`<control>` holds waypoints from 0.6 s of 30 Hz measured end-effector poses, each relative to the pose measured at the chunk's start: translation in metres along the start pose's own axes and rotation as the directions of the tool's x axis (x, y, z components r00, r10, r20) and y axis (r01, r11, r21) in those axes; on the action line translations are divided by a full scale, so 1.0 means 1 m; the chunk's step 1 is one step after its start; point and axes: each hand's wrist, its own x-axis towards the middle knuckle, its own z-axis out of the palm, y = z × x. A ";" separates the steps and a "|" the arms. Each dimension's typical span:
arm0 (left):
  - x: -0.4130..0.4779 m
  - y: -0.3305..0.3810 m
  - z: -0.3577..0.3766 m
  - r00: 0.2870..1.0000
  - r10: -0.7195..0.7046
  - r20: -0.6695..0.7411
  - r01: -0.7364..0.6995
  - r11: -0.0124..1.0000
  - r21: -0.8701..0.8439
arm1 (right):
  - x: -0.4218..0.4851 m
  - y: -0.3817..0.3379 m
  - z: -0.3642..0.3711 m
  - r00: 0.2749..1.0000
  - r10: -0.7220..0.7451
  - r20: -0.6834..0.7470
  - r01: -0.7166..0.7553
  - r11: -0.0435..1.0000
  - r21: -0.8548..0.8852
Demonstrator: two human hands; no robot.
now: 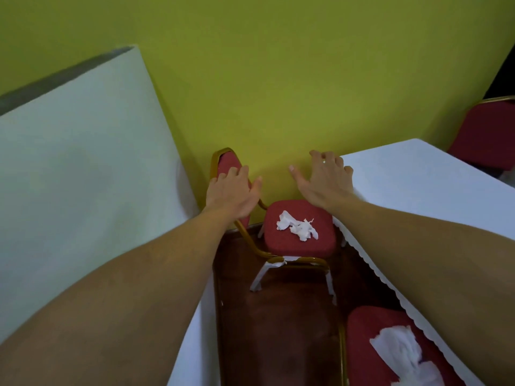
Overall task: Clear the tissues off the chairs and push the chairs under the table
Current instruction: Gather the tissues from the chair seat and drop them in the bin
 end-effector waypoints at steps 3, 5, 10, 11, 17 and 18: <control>0.031 -0.010 0.013 1.000 -0.010 0.018 0.010 1.000 -0.001 | 0.024 -0.001 0.022 1.000 0.007 0.007 -0.007 1.000 0.007; 0.055 -0.011 0.027 0.999 -0.017 0.041 0.017 1.000 -0.002 | 0.043 0.003 0.038 1.000 0.009 0.017 -0.009 1.000 0.009; 0.143 0.004 0.064 0.997 0.057 0.044 -0.056 0.998 -0.029 | 0.108 0.027 0.085 1.000 0.023 0.010 -0.023 1.000 0.018; 0.164 0.007 0.073 0.996 0.068 0.059 -0.066 0.997 -0.033 | 0.121 0.034 0.096 0.999 0.030 0.023 -0.030 1.000 0.006; 0.250 0.020 0.131 0.990 0.102 0.098 -0.093 0.992 -0.090 | 0.184 0.078 0.163 0.994 0.085 0.069 -0.083 0.996 -0.041; 0.261 0.020 0.144 0.988 0.109 0.112 -0.099 0.991 -0.091 | 0.191 0.084 0.175 0.992 0.094 0.081 -0.091 0.995 -0.040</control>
